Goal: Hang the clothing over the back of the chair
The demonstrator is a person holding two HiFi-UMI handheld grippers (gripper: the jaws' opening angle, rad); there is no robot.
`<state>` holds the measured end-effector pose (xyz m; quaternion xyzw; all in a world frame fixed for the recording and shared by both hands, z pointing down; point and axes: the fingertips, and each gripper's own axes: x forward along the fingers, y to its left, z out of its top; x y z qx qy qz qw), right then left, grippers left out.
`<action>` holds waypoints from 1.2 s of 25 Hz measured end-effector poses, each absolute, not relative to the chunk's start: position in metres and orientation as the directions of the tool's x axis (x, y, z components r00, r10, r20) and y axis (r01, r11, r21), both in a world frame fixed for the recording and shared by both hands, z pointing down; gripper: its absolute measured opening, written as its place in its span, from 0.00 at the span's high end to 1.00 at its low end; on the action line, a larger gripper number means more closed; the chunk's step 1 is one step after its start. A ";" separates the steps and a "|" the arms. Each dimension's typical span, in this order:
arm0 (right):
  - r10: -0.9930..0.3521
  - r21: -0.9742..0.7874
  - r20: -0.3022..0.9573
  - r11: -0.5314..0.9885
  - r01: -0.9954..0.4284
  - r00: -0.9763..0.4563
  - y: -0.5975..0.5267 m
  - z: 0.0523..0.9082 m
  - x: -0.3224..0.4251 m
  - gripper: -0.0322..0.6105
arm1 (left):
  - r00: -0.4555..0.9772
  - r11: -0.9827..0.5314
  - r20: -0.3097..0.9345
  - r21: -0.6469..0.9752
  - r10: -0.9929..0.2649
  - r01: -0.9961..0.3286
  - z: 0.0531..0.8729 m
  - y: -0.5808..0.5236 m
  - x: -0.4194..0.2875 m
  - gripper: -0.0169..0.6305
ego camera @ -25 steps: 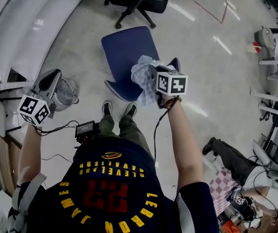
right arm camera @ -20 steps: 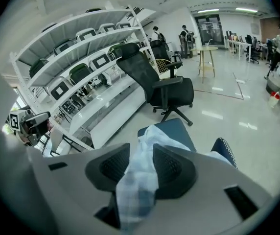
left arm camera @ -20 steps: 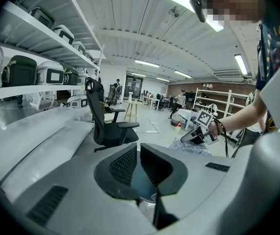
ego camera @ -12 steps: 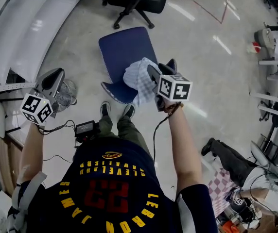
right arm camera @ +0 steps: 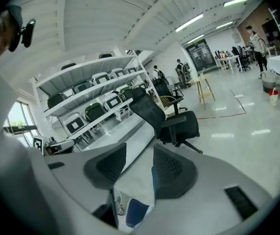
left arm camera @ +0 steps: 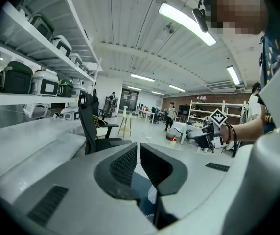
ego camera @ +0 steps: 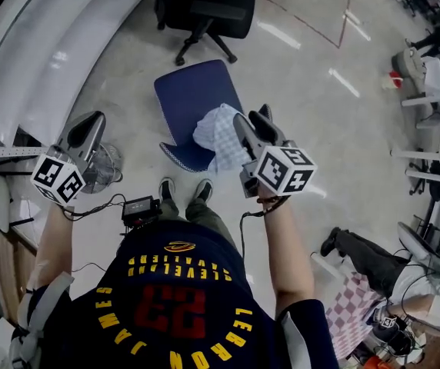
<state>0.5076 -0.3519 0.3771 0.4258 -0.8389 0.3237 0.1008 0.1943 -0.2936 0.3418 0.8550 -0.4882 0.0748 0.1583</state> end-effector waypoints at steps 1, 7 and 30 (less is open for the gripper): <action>-0.653 -0.453 0.428 0.443 -0.773 -0.625 -0.348 0.369 0.504 0.68 | 0.513 -0.475 0.260 0.195 -0.818 -0.858 0.333 -0.293 0.195 0.95; -0.654 -0.386 0.327 0.566 -0.729 -0.682 -0.328 0.309 0.472 0.82 | 0.479 -0.454 0.129 0.185 -0.868 -0.872 0.275 -0.291 0.196 0.95; -0.675 -0.210 0.186 0.683 -0.700 -0.714 -0.291 0.233 0.422 0.94 | 0.445 -0.445 0.077 0.028 -0.892 -0.895 0.227 -0.248 0.203 0.95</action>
